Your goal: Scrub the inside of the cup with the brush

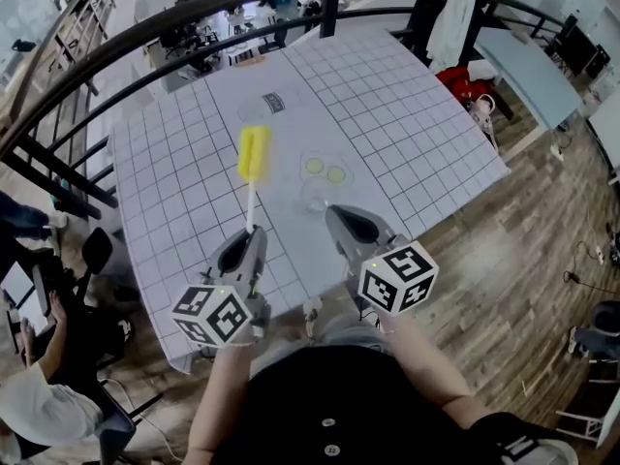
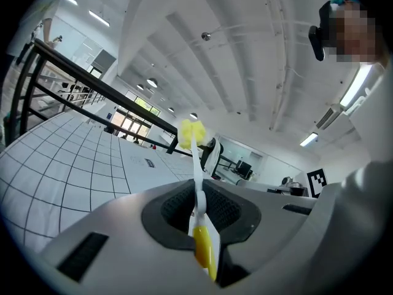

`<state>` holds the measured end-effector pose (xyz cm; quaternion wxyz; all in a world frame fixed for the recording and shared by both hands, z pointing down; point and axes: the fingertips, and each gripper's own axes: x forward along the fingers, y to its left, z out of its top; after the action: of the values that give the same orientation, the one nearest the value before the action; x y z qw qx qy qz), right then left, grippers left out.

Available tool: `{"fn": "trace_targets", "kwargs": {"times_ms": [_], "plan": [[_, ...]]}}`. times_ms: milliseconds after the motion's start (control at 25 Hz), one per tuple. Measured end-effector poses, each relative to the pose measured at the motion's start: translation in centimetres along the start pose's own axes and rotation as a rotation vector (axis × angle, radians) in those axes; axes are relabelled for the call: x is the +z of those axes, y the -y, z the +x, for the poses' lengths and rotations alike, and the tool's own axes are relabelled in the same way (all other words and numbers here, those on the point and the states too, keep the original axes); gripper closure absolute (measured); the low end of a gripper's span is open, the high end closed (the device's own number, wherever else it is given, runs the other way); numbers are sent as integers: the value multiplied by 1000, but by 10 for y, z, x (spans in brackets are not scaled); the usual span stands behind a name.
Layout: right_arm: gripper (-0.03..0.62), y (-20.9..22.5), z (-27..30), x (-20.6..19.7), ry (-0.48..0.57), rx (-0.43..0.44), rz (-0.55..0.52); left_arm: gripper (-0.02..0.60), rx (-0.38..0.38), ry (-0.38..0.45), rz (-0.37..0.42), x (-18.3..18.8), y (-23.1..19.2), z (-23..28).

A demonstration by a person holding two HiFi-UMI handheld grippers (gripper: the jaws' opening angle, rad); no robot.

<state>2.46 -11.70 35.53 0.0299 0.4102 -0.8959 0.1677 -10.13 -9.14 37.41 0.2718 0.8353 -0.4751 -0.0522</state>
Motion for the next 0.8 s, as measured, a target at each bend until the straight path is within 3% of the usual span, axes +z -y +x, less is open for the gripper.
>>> {"fn": "trace_targets", "kwargs": {"times_ms": [280,800], "plan": [[595,30,17,8,-5,44,-7,534,50,40,-14,4,-12,27],[595,51,26,4,-41,54,8,534,90,27,-33,4,-19,41]]}}
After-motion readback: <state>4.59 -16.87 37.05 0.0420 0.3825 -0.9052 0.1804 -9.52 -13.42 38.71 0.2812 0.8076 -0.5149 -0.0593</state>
